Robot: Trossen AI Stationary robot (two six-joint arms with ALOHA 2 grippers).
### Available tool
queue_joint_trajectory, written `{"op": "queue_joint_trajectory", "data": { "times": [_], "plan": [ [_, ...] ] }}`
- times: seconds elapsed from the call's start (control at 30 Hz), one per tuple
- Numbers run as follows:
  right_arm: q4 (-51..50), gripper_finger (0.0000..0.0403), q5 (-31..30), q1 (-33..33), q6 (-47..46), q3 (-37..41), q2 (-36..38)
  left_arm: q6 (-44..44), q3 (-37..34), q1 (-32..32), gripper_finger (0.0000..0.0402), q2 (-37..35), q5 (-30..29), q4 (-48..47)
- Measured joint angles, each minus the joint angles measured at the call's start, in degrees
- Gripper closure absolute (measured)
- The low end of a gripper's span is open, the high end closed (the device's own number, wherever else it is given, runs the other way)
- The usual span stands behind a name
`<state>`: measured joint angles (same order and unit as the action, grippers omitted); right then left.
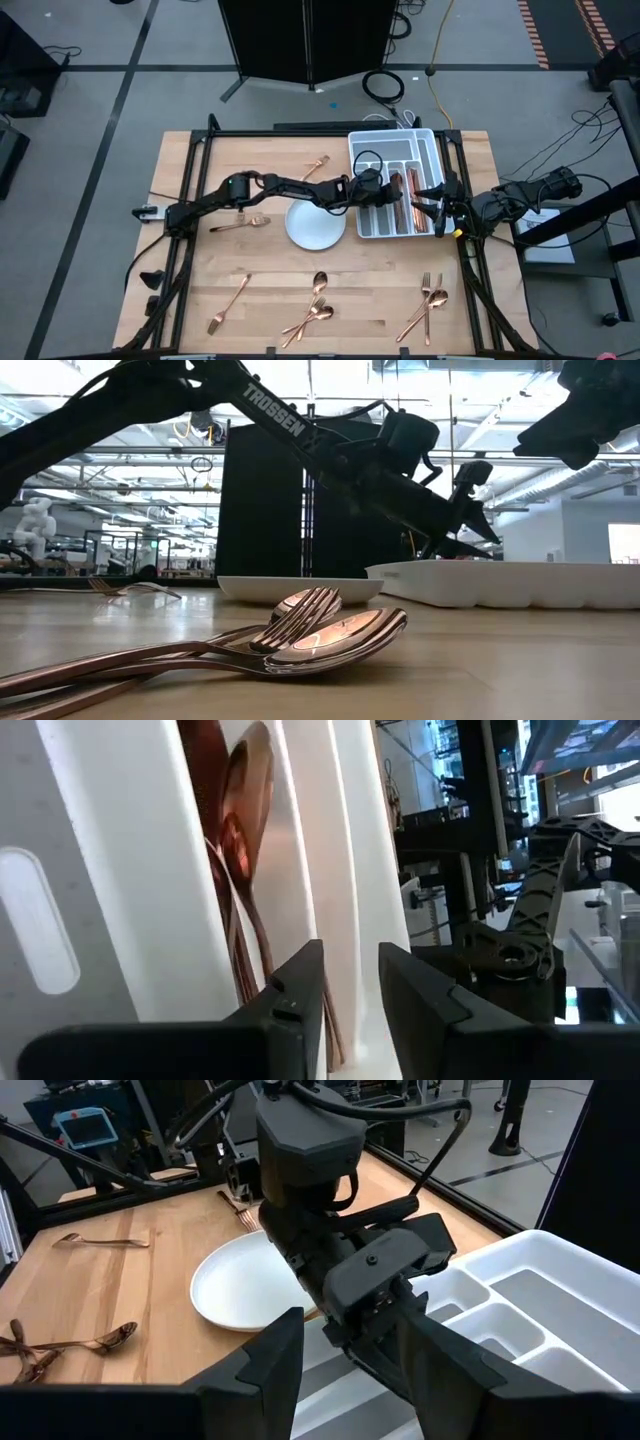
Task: Sort silverware
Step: Put the spoon in the silverware tray
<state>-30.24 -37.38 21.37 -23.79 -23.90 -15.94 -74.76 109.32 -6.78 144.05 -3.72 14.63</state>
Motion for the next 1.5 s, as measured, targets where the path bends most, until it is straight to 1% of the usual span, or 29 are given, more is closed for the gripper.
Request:
{"op": "queue_joint_trajectory", "data": {
  "times": [0.1,0.17,0.27,0.4,0.47,0.53,0.6,0.7,0.77,0.83,0.9,1.0,1.1,1.13,1.2,1.27,1.37,1.5],
  "plan": [
    [0.0,0.0248,0.0,0.0,0.0,0.0,0.0,-0.9,0.0,-0.2,0.0297,0.0,2.0,0.0],
    [0.0,0.0248,0.0,0.0,0.0,0.0,0.0,0.6,0.0,-0.6,0.0293,0.0,5.0,0.0],
    [0.0,0.0248,0.2,0.0,0.0,0.0,0.0,7.0,-0.1,-1.5,0.0293,-0.6,8.6,0.3],
    [0.0,0.0248,1.7,0.0,0.0,0.0,0.0,14.2,-0.1,-2.0,0.0292,-4.6,8.7,-1.8],
    [-0.1,0.0248,2.0,0.0,0.0,0.0,0.0,18.4,-0.1,-1.7,0.0292,-7.4,8.6,-6.1],
    [-0.1,0.0248,2.8,0.0,0.0,0.0,0.0,23.4,0.0,-1.6,0.0292,-10.6,8.0,-13.3],
    [-0.1,0.0248,3.3,0.0,0.0,0.0,0.0,29.1,0.0,-1.8,0.0292,-14.0,6.8,-22.6],
    [-0.1,0.0248,3.3,0.0,0.1,0.0,0.0,39.3,0.0,-2.4,0.0292,-19.7,1.6,-40.5],
    [0.0,0.0248,3.3,0.0,0.5,0.0,0.0,44.4,0.0,-3.5,0.0292,-23.0,-2.0,-53.0],
    [0.0,0.0248,3.3,0.0,0.6,0.0,0.0,45.5,-0.1,-5.0,0.0292,-25.4,-3.8,-64.9],
    [0.0,0.0248,3.3,0.0,0.6,0.0,0.0,47.3,-0.4,-6.3,0.0292,-27.8,-4.4,-74.0],
    [0.0,0.0248,3.3,0.0,0.6,0.0,-0.2,50.5,-1.8,-6.8,0.0292,-31.4,-4.4,-85.8],
    [0.1,0.0248,3.5,0.0,0.6,0.0,-0.8,54.3,-6.1,-6.0,0.0292,-34.9,-4.1,-95.9],
    [0.0,0.0248,3.8,0.0,0.7,0.0,-0.9,55.6,-8.3,-5.6,0.0292,-36.3,-3.8,-97.6],
    [0.0,0.0248,4.3,0.0,0.8,0.0,-1.4,55.6,-13.1,-4.0,0.0292,-39.3,-3.1,-98.9],
    [-0.1,0.0248,4.8,0.0,0.9,0.0,-1.7,52.5,-18.7,-2.5,0.0292,-42.8,0.3,-98.0],
    [0.0,0.0248,4.8,0.0,0.9,0.0,-2.6,48.3,-27.5,0.2,0.0292,-47.1,6.1,-93.3],
    [0.0,0.0248,4.8,0.0,0.9,0.0,-3.7,41.4,-35.8,7.6,0.0292,-50.4,14.5,-85.5]
  ]
}}
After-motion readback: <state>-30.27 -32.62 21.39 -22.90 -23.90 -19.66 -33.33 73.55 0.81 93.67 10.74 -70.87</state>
